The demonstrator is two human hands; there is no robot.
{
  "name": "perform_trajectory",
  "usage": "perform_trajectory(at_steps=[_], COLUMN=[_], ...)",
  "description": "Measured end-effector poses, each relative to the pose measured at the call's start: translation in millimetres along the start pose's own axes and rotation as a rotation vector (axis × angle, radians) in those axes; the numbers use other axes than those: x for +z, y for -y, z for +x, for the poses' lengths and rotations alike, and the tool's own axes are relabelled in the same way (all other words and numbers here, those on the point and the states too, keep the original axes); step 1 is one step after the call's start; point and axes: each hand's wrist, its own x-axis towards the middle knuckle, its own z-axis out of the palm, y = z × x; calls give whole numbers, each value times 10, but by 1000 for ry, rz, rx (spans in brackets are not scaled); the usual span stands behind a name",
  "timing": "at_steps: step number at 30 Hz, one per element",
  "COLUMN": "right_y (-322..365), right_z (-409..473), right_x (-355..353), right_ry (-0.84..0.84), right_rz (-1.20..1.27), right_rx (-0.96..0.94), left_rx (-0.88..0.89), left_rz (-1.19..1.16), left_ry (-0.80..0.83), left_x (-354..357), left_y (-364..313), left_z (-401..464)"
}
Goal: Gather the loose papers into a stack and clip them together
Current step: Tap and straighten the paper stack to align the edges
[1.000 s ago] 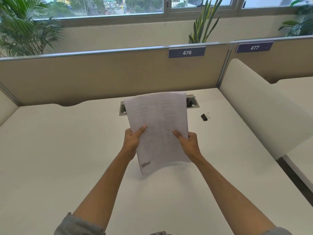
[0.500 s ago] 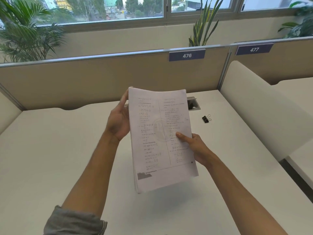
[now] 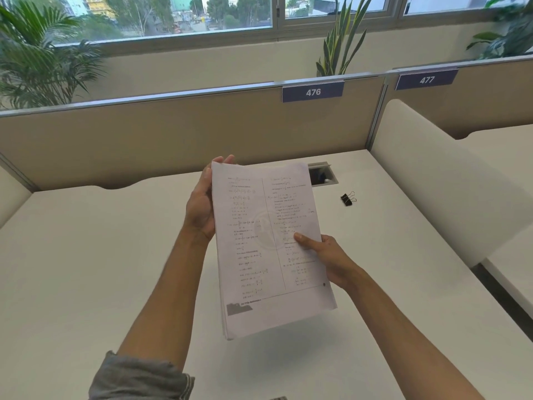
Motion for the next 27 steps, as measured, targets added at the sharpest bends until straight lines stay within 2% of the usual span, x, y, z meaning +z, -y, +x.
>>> perform_trajectory(at_steps=[5,9,12,22,27], right_y=[-37,-66,-76,-114,-122], right_z=[20,25,7,-6,60], right_x=[-4,6,2,-38,-67], right_ry=[-47,-68,-60,-106,-169], right_rz=[-33,-56,-55,-85,-208], right_rx=[-12,-18,-44,-33,-81], left_rx=[-9,22,37,37,87], left_rz=[106,203,240,466,546], left_ry=[-102,-285,-351,-388,-395], left_x=[-40,-67,-104,-162,-214], left_y=[80,120,146,390,495], left_z=[-32,-39,-18,-101,-137])
